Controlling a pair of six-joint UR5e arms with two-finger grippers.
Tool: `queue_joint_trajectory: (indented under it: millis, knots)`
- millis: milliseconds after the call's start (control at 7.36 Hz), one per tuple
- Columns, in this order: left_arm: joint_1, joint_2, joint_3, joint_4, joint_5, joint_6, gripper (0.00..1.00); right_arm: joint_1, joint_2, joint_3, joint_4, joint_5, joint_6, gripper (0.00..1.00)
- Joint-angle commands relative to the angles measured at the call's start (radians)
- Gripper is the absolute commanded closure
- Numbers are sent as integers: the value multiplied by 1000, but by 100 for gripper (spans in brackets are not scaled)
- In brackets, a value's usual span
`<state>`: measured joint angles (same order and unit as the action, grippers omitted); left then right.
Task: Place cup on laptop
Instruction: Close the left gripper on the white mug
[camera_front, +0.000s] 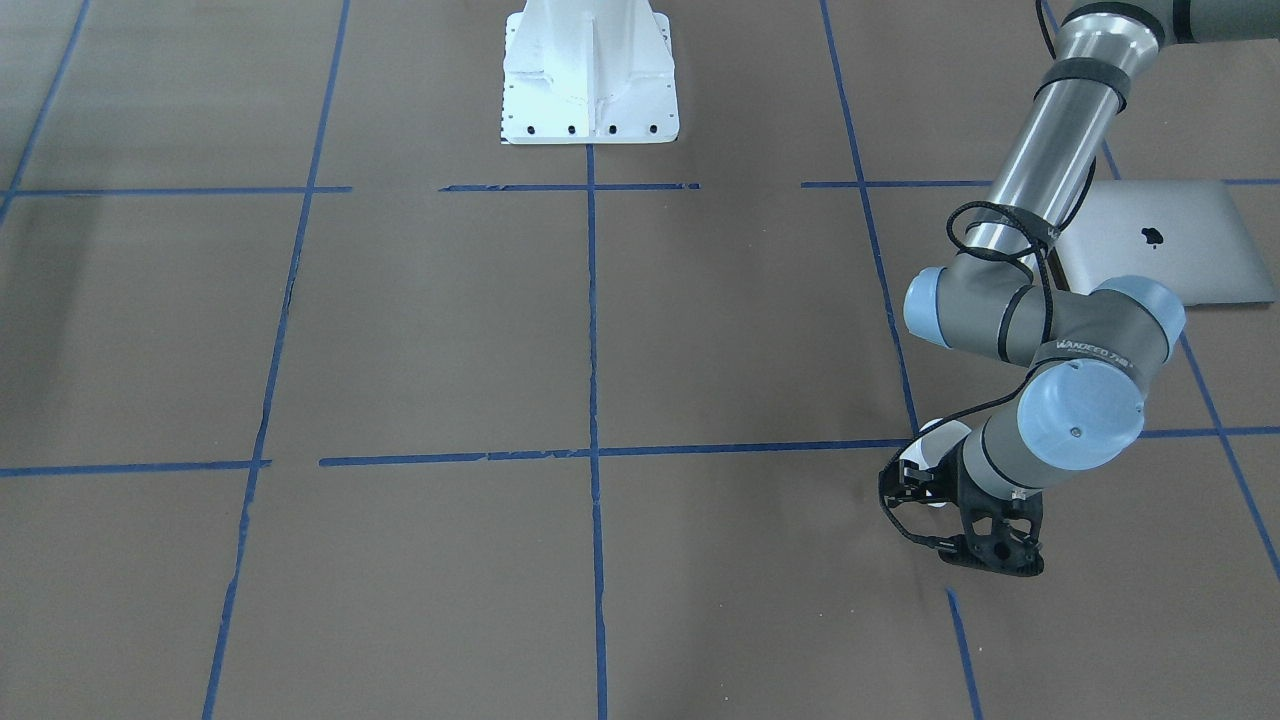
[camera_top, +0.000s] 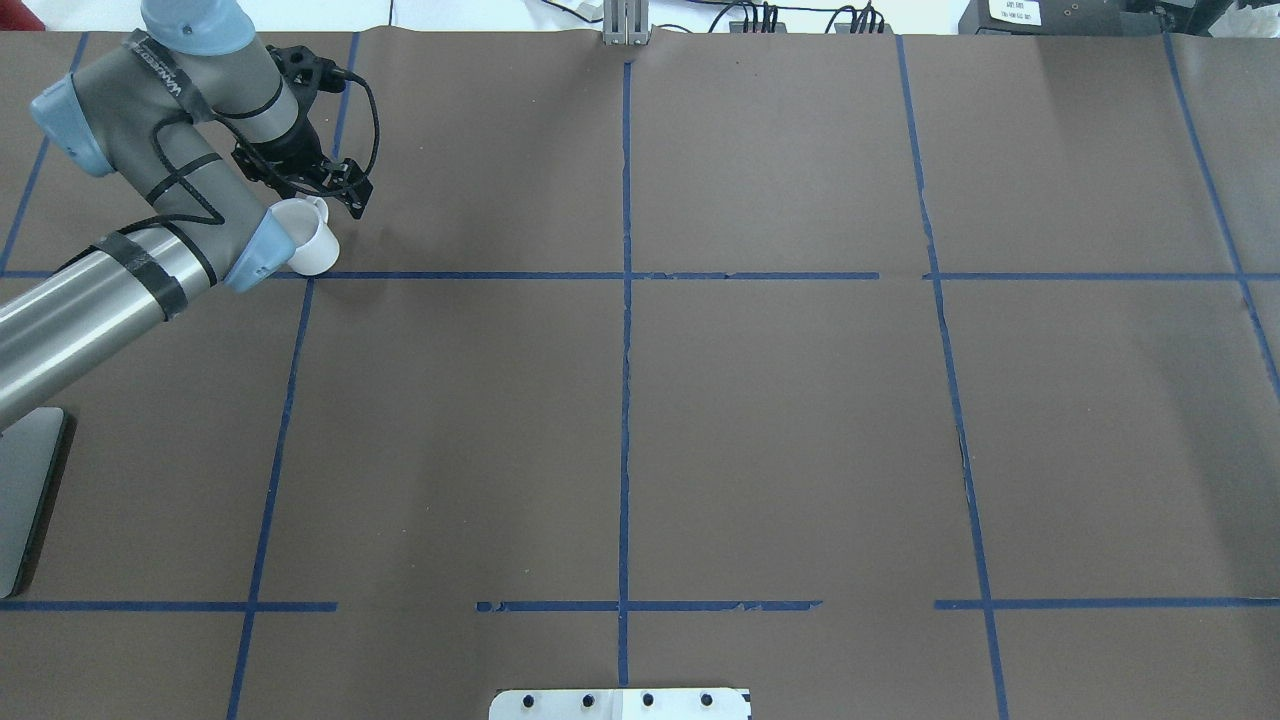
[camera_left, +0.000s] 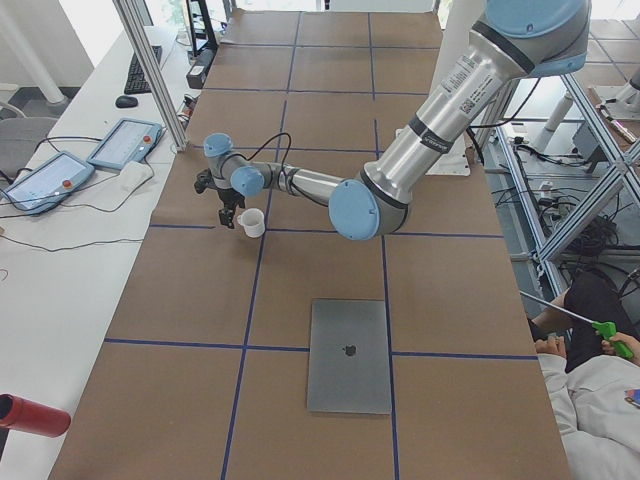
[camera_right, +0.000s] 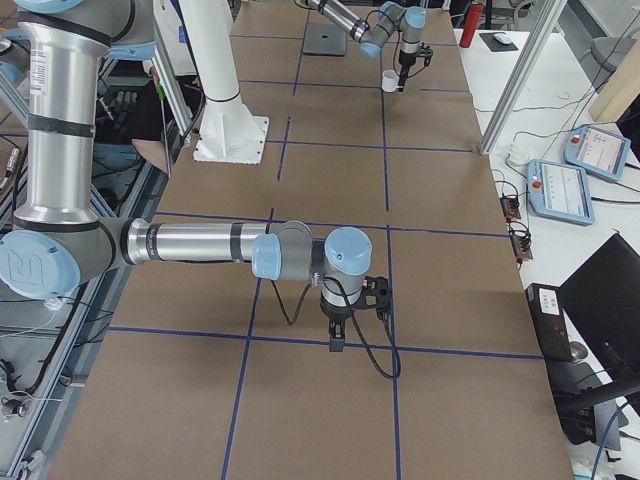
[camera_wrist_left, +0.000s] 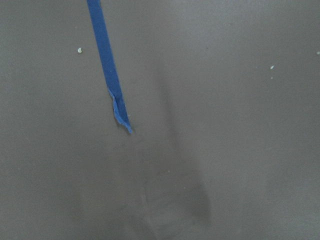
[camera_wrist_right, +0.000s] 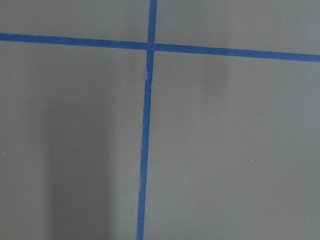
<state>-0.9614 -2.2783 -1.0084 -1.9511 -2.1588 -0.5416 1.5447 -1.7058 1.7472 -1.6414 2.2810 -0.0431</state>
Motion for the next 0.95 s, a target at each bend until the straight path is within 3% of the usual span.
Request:
queue_joint_trajectory:
  millis: [0, 136, 272, 815]
  knots:
    - [4, 13, 10, -3, -7, 6, 28, 0, 0, 0, 0, -1, 0, 0]
    - [6, 8, 8, 6, -12, 20, 75, 0, 0, 0, 0, 0, 0, 0]
    - [4, 8, 10, 8, -12, 20, 96, 0, 0, 0, 0, -1, 0, 0]
    - [-58, 0, -4, 76, -53, 22, 100, 0, 0, 0, 0, 0, 0, 0]
